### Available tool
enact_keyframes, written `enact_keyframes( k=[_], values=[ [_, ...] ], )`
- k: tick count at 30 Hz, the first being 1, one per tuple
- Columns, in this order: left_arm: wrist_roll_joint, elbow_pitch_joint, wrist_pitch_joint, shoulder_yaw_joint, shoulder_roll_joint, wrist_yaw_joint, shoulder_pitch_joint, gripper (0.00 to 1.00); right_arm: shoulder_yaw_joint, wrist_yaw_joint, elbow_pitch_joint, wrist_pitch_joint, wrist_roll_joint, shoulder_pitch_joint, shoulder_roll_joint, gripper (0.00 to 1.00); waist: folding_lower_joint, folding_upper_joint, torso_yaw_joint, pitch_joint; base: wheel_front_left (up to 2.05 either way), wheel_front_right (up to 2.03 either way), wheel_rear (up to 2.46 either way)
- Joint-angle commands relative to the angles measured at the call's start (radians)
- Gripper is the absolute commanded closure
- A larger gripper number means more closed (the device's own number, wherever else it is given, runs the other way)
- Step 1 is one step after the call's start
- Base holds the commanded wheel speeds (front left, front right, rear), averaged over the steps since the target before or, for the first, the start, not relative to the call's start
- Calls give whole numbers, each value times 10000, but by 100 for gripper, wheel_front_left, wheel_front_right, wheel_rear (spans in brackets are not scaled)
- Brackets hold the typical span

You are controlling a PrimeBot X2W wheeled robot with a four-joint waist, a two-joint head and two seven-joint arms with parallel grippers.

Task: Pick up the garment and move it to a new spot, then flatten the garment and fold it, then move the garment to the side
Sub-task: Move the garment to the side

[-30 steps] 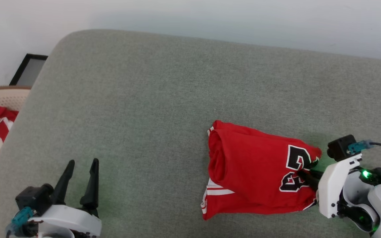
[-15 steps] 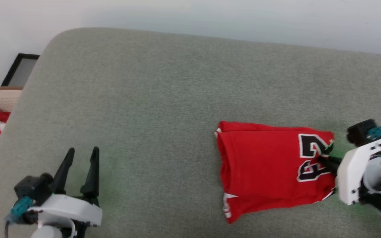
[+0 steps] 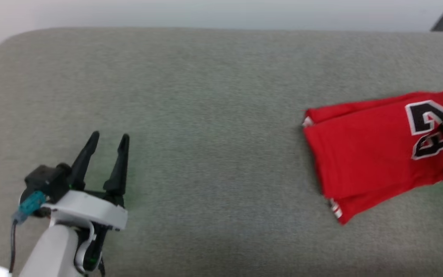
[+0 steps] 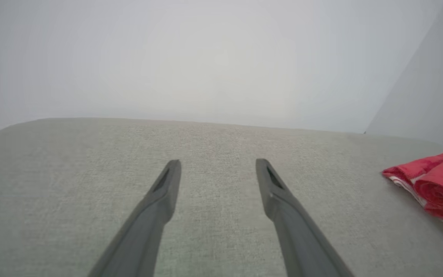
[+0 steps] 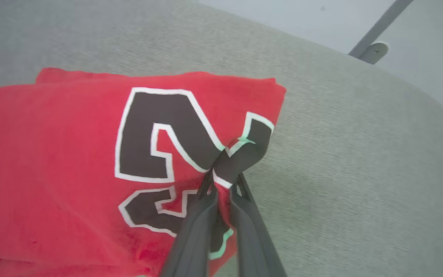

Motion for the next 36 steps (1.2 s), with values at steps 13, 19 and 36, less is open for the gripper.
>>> enact_keyframes(
  k=[13,19,36],
  values=[
    [-252,173,6,-1143,583,-28,-1688,0,524,-20,1557,-1869,-896,-1913,-1136,100,0,-1,-1995,1397,0,0,0],
    [-329,255,6,-1660,786,-28,-2319,0,860,-20,2794,-2848,-1374,-2723,-1372,100,0,-1,-2345,1867,0,0,0],
    [-521,249,5,-2482,1139,-29,-3227,0,1541,-20,6122,-4735,-3320,-4545,-1109,100,0,-1,-2430,2718,0,0,0]
  ],
)
